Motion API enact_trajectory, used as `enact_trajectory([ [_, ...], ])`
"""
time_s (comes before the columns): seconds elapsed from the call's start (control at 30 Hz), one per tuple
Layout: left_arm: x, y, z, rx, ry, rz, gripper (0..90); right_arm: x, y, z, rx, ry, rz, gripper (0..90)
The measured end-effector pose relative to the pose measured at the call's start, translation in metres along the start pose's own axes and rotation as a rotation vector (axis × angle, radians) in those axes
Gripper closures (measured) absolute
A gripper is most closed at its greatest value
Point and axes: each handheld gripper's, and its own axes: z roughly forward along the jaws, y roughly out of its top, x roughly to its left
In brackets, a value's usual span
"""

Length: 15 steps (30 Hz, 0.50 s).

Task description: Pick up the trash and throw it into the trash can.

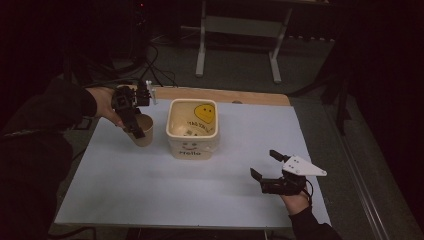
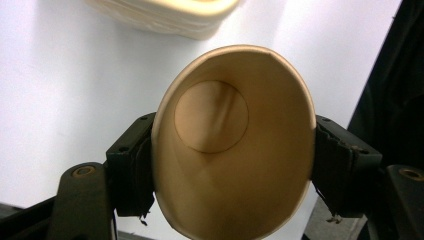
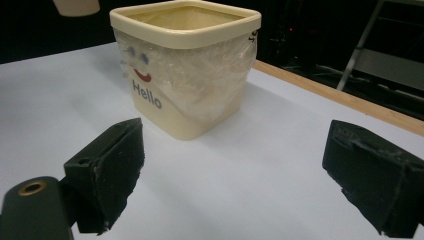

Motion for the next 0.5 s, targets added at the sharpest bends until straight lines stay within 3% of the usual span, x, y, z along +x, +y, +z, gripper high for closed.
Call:
enact_trajectory([
  [0.5,0.002,0.023,-0.034,-0.020,0.038,0.028,30.0,-0.001,0.000,0.000,0.001,0.003,0.004,9.6],
])
